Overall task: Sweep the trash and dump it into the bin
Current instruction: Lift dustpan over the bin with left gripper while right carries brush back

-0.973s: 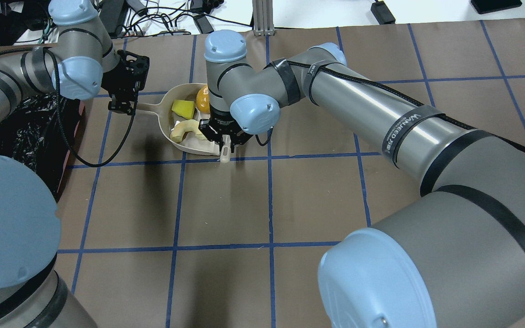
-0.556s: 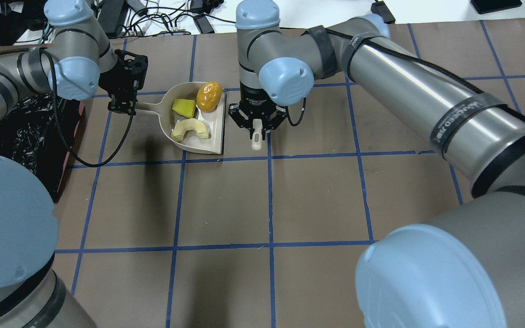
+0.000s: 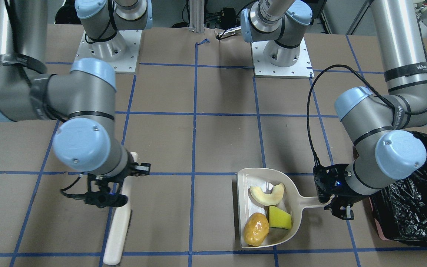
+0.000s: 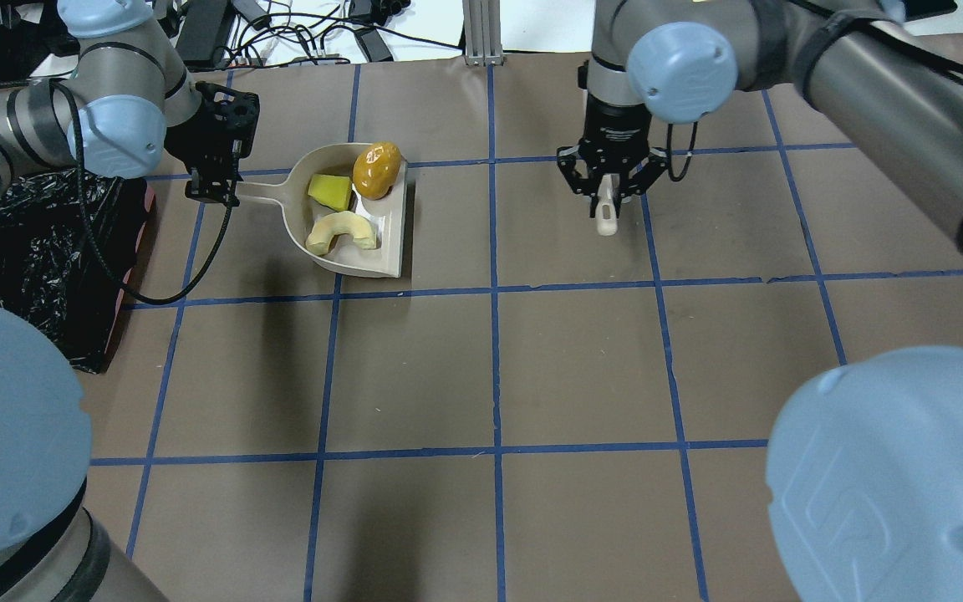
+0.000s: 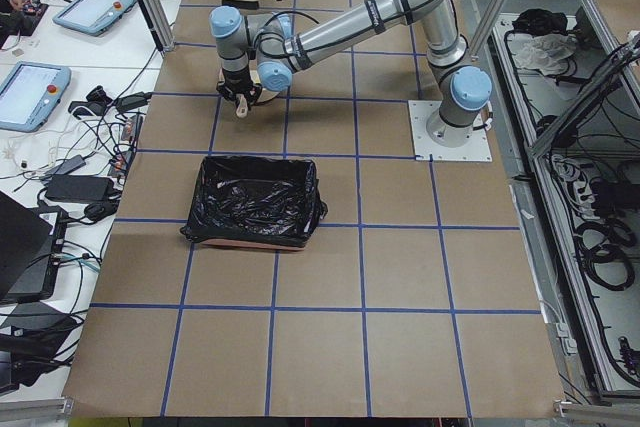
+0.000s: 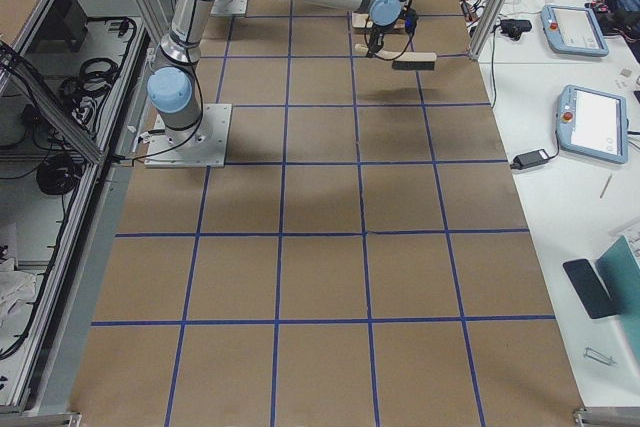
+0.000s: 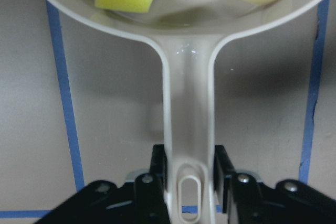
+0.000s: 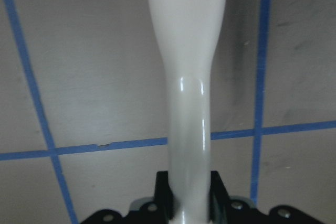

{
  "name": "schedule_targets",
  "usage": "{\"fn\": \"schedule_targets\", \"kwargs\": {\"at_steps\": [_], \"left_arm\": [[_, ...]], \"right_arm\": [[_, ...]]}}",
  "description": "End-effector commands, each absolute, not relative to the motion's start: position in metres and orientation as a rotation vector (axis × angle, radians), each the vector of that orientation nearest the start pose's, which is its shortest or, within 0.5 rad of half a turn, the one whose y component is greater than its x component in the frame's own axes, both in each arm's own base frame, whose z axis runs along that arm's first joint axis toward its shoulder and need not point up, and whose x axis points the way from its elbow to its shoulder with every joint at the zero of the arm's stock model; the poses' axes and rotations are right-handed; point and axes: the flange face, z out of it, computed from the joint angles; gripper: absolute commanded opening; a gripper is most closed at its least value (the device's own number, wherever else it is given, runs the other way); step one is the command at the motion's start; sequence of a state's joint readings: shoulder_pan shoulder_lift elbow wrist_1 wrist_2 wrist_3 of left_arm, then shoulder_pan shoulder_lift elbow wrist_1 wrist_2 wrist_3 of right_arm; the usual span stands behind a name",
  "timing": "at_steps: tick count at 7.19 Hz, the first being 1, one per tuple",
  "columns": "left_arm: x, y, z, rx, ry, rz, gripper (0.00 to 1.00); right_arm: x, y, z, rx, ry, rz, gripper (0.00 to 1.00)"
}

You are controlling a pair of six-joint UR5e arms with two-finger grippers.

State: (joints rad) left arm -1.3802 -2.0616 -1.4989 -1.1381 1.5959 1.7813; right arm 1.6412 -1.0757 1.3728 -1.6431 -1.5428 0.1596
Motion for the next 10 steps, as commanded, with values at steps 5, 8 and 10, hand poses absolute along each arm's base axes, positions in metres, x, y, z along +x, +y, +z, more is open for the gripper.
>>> {"fn": "schedule_targets", "kwargs": {"at_steps": [5,8,10], "left_arm": [[0.11,-0.627,0.382,-2.139,-2.313,-0.034,0.04],[0.222,-0.585,0.433,-2.082,-2.315,-0.014,0.03],[0.297,-0.548,0.45,-2.016,-2.411,0.005,0.02]], "right_arm": [[-0.008,-0.611,0.271,0.214,3.139,0.399,0.0],[-0.038,-0.608,0.269,-0.005,3.143,0.406,0.0],[-0.072,-0.605,0.263,-0.012,3.122,0.421,0.0]]}}
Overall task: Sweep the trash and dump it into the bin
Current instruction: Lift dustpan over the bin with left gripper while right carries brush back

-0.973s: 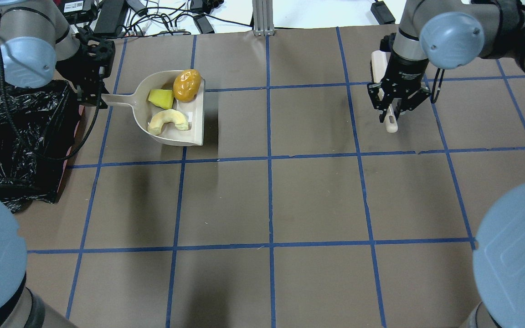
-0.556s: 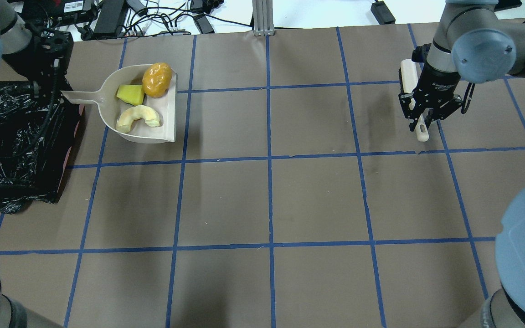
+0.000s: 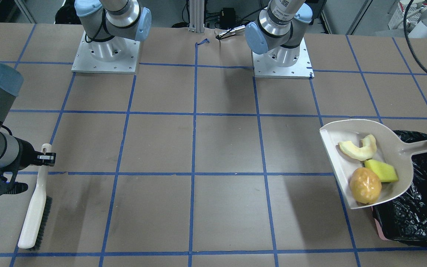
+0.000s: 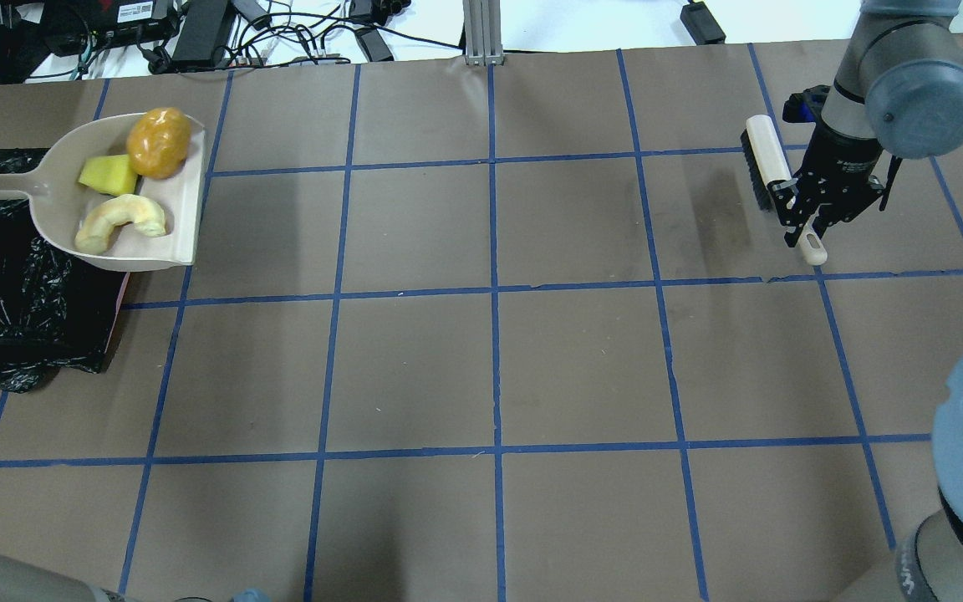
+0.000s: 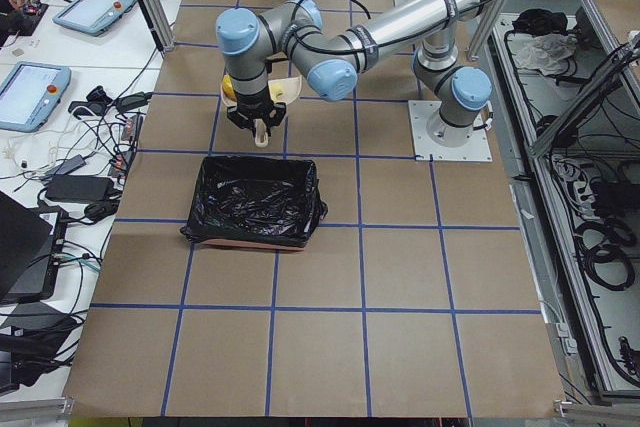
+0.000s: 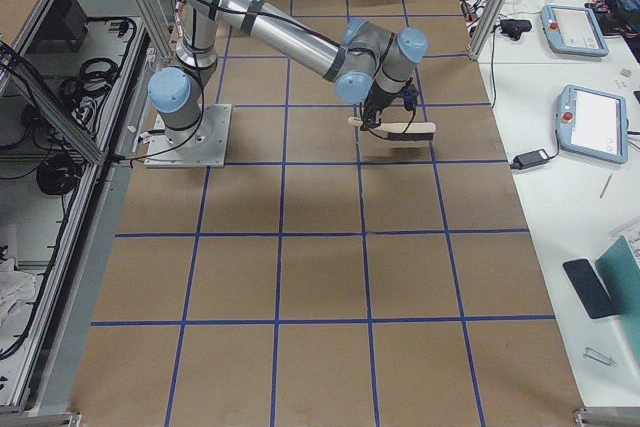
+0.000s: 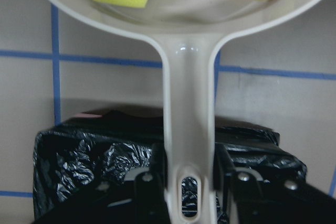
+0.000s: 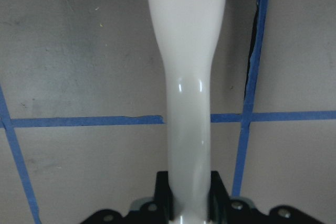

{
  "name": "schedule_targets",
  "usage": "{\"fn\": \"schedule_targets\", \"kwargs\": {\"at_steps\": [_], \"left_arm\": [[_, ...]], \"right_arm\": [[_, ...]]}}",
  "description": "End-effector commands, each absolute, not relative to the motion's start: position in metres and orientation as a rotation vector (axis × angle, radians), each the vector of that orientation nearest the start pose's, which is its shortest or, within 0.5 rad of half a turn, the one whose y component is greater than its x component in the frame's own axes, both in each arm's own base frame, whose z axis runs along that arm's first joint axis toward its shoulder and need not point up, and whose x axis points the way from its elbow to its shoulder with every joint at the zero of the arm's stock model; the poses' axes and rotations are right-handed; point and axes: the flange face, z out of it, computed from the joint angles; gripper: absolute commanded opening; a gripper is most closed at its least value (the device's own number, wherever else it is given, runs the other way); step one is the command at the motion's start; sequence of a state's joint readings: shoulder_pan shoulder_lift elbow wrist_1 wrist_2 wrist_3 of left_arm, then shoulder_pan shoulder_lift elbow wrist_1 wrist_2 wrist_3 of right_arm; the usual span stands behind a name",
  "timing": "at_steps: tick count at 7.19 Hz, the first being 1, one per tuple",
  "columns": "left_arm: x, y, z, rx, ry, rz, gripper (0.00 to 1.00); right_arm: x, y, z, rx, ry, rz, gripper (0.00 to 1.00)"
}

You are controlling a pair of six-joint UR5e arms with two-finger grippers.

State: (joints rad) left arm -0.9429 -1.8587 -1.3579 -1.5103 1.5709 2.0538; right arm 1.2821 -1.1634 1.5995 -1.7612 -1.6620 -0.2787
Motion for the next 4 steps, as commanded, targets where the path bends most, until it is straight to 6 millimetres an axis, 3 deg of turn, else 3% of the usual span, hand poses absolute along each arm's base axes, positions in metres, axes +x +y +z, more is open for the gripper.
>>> {"fn": "schedule_targets", "kwargs": {"at_steps": [1,4], "left_arm": [[0.336,-0.534,0.446,1.955,2.461,-0.002,0.02],[0.404,-0.509,0.446,1.972,2.406,0.023,0.02]], "right_arm": [[-0.08,-0.6,0.255,0.0,3.11,0.436,0.0],[-0.08,-0.597,0.244,0.018,3.122,0.389,0.0]]}}
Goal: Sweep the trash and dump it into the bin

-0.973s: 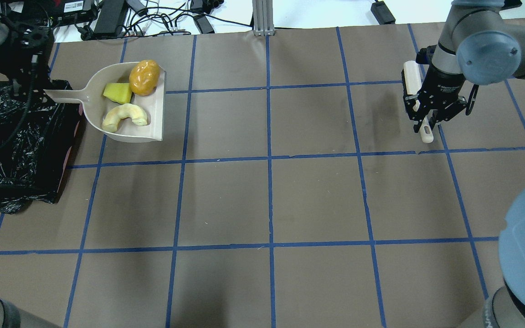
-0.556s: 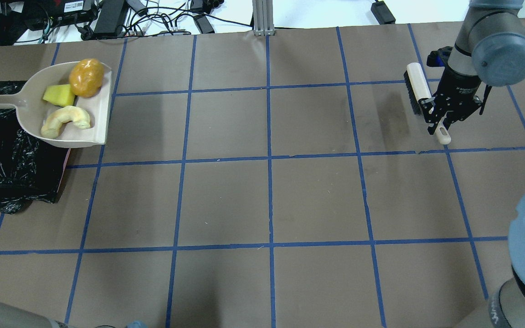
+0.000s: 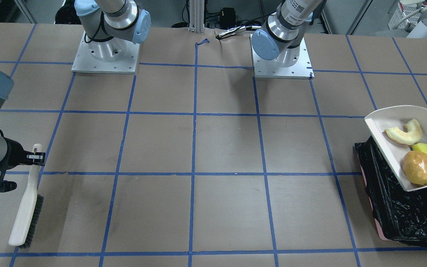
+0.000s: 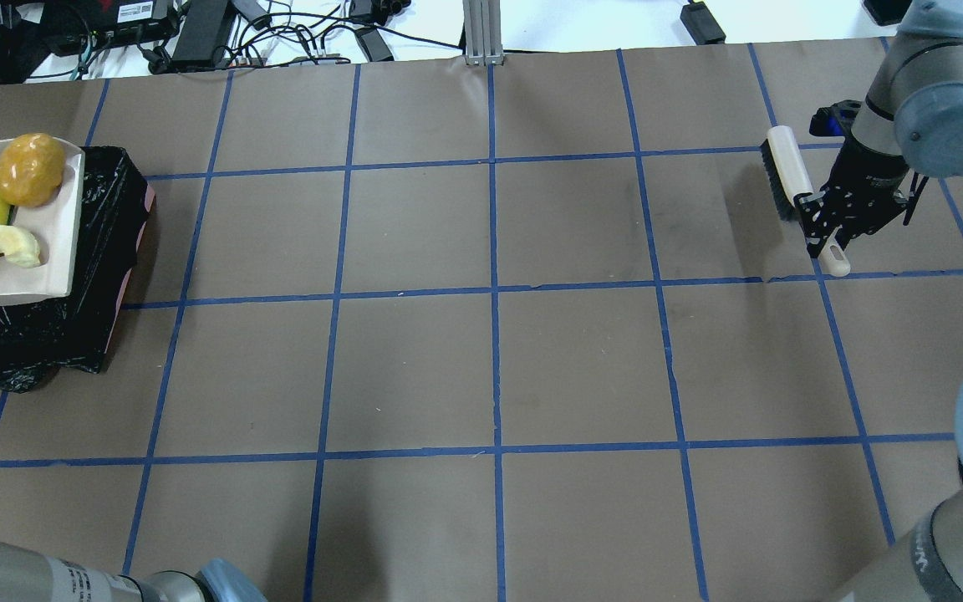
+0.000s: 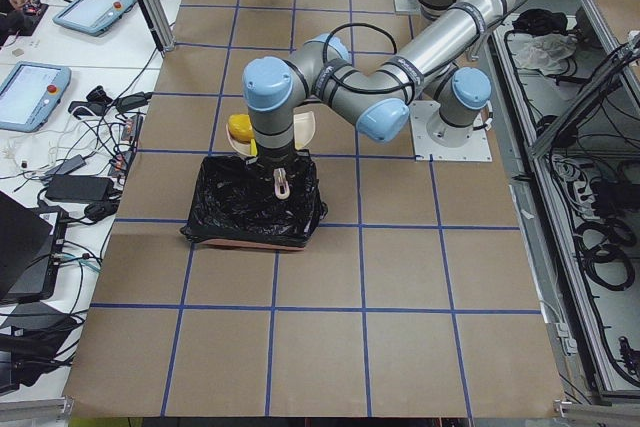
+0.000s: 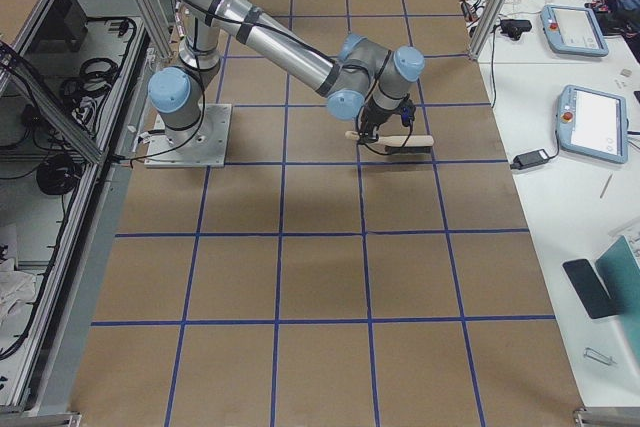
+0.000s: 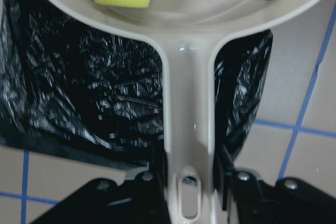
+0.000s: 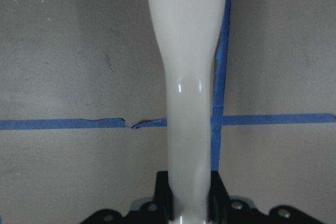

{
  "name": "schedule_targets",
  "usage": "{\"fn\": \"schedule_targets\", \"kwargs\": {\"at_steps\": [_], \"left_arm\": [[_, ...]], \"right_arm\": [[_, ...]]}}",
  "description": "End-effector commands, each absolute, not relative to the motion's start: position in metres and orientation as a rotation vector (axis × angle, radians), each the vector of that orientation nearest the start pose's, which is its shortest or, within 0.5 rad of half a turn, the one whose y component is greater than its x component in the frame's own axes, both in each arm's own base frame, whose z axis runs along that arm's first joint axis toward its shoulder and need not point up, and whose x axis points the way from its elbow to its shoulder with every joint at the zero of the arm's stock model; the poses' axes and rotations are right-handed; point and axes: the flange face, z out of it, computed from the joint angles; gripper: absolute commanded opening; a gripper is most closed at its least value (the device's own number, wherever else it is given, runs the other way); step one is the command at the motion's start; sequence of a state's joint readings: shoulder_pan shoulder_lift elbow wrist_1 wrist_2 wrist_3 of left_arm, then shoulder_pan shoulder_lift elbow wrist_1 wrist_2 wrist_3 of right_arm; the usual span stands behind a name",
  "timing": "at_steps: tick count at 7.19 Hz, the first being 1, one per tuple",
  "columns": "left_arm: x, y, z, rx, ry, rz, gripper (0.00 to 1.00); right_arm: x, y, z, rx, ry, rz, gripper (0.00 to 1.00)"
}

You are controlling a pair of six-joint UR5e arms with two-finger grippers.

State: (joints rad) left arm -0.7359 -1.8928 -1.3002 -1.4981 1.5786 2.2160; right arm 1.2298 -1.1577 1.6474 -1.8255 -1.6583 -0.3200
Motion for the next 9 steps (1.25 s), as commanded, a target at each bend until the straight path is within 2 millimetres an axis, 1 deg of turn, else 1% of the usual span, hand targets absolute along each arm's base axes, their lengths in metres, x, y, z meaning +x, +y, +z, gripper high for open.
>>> {"fn": "schedule_targets", "kwargs": {"at_steps": [1,3,5,6,7,8,9], "left_arm": [[0.418,-0.507,0.449,2.022,2.339,0.129,0.02],[0.441,-0.513,0.438,2.002,2.296,0.211,0.02],[0.448,-0.519,0.437,2.017,2.267,0.274,0.02],[0.448,-0.526,0.433,2.023,2.234,0.29,0.02],[0.442,-0.531,0.433,2.059,2.195,0.364,0.02],[0.437,-0.536,0.433,2.1,2.145,0.382,0.02],[0.434,-0.538,0.435,2.103,2.127,0.425,0.02]], "right_arm": [[-0.08,-0.597,0.244,0.016,3.12,0.391,0.0],[-0.081,-0.598,0.24,0.004,3.115,0.396,0.0],[-0.086,-0.598,0.238,0.018,3.113,0.4,0.0],[-0.086,-0.598,0.237,0.015,3.114,0.404,0.0],[-0.086,-0.597,0.236,0.016,3.116,0.411,0.0],[-0.086,-0.598,0.235,0.019,3.114,0.412,0.0],[-0.086,-0.598,0.235,0.019,3.112,0.411,0.12]]}}
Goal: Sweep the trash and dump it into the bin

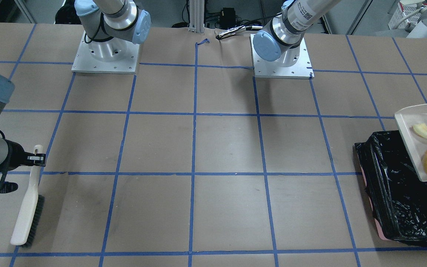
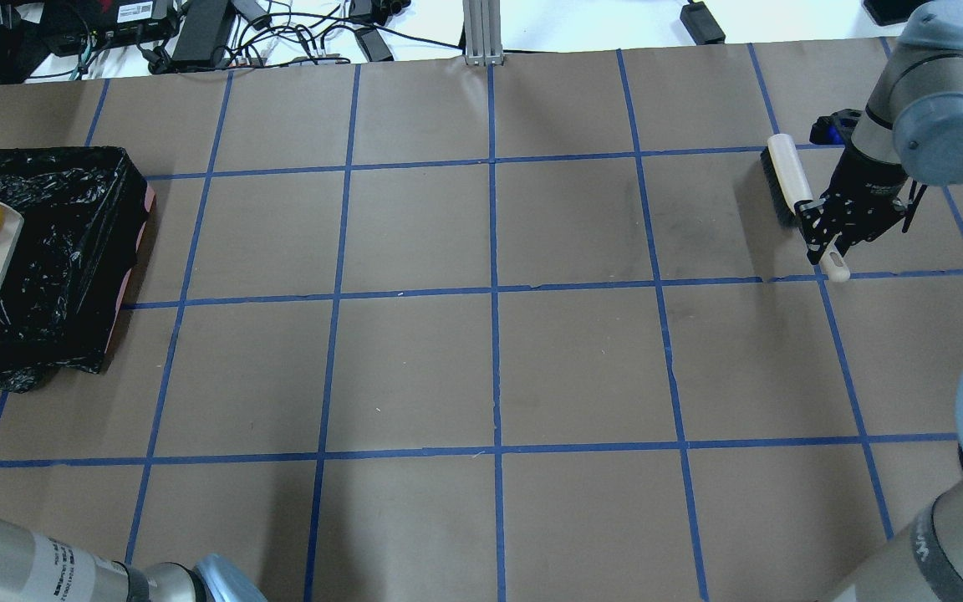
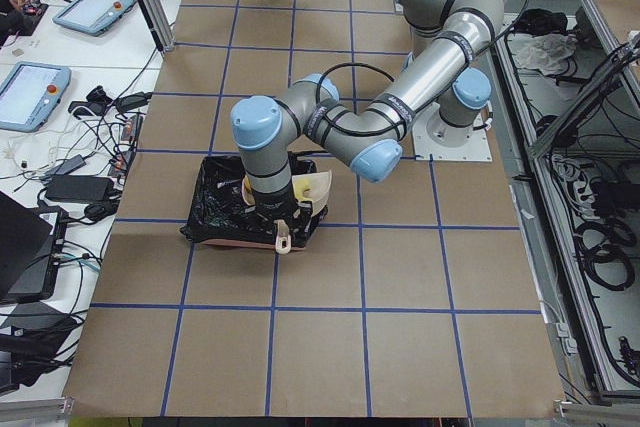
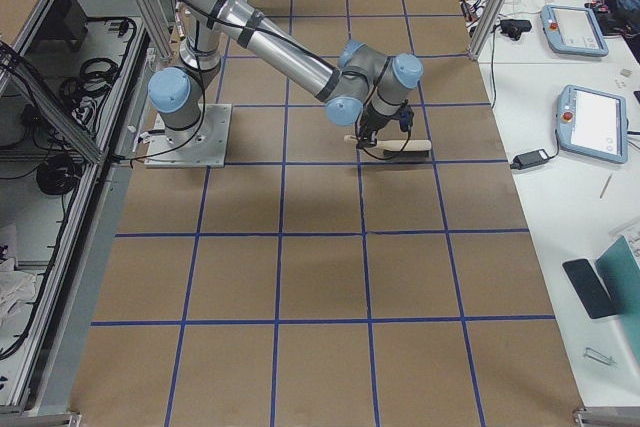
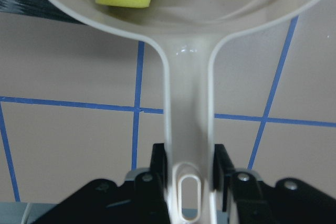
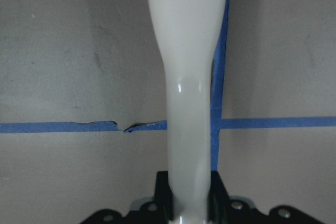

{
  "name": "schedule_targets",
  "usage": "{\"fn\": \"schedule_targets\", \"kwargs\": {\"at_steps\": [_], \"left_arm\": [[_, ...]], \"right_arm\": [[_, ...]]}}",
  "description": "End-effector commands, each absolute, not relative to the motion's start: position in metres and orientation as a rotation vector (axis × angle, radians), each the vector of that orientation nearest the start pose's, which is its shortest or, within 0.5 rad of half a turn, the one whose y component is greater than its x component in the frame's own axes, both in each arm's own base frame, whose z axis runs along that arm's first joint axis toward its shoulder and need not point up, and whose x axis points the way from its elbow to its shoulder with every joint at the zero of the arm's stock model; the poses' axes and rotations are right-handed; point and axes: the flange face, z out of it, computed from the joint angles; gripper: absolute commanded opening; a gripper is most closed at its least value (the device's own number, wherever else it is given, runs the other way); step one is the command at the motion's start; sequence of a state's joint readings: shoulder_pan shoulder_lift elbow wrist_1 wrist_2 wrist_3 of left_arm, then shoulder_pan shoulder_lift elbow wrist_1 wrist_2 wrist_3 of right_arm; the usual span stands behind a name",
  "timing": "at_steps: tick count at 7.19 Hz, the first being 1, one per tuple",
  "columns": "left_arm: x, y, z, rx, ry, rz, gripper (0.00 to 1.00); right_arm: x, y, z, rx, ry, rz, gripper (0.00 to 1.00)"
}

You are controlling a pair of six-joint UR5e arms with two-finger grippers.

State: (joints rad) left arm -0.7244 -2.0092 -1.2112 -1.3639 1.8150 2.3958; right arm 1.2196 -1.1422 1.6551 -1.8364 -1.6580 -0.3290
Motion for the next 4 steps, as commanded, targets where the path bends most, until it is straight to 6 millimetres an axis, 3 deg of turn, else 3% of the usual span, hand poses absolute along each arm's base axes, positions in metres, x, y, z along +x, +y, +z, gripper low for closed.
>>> {"fn": "schedule_targets", "kwargs": {"at_steps": [1,4], "left_arm": [[0.424,-0.549,0.438,2.133,2.052,0.463,0.02],[0.4,-0.565,0.439,2.182,1.968,0.52,0.02]], "right_arm": [[-0.086,-0.597,0.233,0.016,3.11,0.418,0.22],[-0.086,-0.598,0.228,0.013,3.105,0.428,0.46]]}}
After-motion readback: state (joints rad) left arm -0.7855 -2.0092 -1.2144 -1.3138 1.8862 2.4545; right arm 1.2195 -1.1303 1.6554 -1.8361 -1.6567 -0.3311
